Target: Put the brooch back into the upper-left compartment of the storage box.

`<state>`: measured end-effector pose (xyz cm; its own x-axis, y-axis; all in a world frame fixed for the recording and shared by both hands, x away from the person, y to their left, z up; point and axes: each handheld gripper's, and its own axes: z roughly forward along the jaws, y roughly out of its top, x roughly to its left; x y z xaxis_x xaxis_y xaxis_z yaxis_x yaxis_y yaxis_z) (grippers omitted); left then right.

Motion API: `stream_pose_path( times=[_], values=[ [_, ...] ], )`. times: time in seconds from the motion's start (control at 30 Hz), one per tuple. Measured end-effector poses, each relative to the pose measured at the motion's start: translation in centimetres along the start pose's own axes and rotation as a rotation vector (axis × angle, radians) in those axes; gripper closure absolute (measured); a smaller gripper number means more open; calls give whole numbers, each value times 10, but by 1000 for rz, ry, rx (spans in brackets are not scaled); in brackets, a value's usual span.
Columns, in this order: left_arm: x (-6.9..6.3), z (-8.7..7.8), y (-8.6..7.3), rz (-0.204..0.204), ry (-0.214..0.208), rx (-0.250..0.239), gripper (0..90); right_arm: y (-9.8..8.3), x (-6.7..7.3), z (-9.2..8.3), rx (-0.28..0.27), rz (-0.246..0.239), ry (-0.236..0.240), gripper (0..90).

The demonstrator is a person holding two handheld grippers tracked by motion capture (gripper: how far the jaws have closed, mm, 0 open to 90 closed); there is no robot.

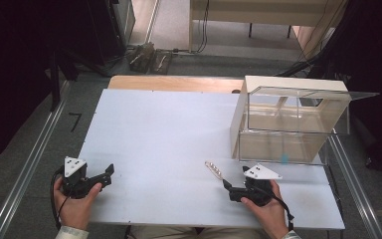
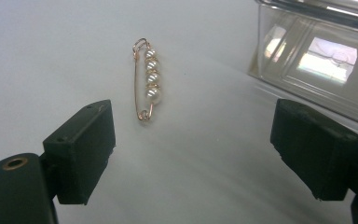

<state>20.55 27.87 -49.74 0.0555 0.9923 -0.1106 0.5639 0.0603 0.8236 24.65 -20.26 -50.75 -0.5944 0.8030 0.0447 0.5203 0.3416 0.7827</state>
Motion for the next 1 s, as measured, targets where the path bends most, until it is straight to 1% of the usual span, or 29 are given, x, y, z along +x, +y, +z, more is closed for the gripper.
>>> stream_pose_path(
  times=[0.1,0.2,0.3,0.4,0.5,0.53,0.57,0.63,0.8,0.83,0.87,0.9,0.93,0.97,1.0],
  values=[
    [0,0,0,-2,2,-3,74,1,1,2,0,-1,6,150],
    [0,0,0,-1,2,-2,74,3,1,5,-6,3,0,205],
    [0,0,0,-1,1,-2,74,5,2,8,-5,2,10,217],
    [0,0,0,-2,2,-2,75,6,4,10,1,-3,7,234],
    [0,0,0,-1,0,-2,75,8,6,13,1,-6,-4,283],
    [0,0,0,-1,0,-3,75,8,6,13,1,-6,-4,283],
    [0,0,0,-2,0,-3,75,9,7,16,13,-12,-6,314],
    [0,0,0,-3,1,-3,75,10,8,19,20,-9,-3,342],
    [1,0,0,-5,-1,-4,75,15,12,22,-5,-16,-4,410],
    [1,0,0,-5,-1,-4,75,16,12,23,-7,-18,-9,429],
    [1,0,0,-5,-1,-4,75,17,13,24,-14,-18,-16,429],
    [1,0,0,-6,-1,-6,75,18,14,25,-9,-12,-14,467],
    [1,0,0,-6,-1,-5,75,18,14,25,-9,-12,-14,467],
    [1,0,0,-6,-1,-6,75,19,14,27,-9,-18,-13,501],
    [1,0,0,-7,-3,-5,75,20,14,28,-7,-21,-12,508]
  ],
)
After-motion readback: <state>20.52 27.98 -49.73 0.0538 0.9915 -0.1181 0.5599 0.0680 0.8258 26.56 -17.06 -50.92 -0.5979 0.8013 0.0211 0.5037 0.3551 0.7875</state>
